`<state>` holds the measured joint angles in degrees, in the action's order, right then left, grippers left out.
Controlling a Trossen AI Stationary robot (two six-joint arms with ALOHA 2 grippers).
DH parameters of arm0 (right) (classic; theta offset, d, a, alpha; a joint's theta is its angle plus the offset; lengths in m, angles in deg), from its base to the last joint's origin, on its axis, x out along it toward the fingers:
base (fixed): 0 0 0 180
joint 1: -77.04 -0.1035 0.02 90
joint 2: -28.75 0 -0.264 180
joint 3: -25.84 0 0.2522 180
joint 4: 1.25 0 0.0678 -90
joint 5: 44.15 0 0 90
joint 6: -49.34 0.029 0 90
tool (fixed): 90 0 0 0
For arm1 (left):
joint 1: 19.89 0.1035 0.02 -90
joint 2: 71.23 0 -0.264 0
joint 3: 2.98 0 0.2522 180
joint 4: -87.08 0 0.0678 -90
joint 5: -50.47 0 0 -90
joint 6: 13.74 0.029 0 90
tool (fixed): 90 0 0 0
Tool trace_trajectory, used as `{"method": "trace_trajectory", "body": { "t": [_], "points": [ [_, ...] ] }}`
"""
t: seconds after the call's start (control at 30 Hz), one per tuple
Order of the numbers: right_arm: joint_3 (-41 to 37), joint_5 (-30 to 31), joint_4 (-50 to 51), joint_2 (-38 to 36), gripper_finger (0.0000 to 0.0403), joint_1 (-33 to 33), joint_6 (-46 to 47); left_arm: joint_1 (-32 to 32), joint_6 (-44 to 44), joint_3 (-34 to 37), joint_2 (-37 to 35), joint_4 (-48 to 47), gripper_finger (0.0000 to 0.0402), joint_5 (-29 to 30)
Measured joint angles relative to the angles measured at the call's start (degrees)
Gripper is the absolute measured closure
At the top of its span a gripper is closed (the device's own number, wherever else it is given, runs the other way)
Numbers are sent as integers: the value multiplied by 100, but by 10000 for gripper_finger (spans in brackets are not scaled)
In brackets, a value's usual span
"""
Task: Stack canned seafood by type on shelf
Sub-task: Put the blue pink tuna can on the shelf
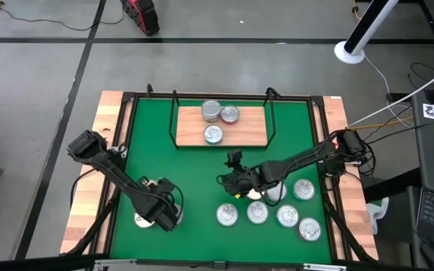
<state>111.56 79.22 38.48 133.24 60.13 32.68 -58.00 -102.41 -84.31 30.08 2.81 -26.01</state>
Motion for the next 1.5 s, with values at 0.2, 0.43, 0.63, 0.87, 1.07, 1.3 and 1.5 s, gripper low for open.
{"method": "trace_trajectory", "body": {
  "t": [0.2, 0.43, 0.63, 0.87, 1.07, 1.3, 1.5],
  "points": [
    [0, 0, -1, 0, 171, 0, -2, -2, -164, 0, 126, -55, 242, -2],
    [0, 0, -3, 0, 171, 2, -4, 0, -329, 95, 195, -73, 242, -24],
    [0, 0, -9, 0, 171, 4, -4, 0, -457, 339, 193, 39, 242, -215],
    [0, 0, -20, 0, 171, 4, -7, 11, -446, 424, 169, 98, 272, -251],
    [-2, 0, -29, 0, 171, 4, -7, 30, -427, 422, 171, 140, 319, -261],
    [-2, -706, -421, 0, 171, 4, -13, 192, -64, 353, 175, 154, 374, -307],
    [-2, -1526, -857, 0, 171, 4, -17, 413, 465, 182, 189, 170, 399, -280]
  ]
}}
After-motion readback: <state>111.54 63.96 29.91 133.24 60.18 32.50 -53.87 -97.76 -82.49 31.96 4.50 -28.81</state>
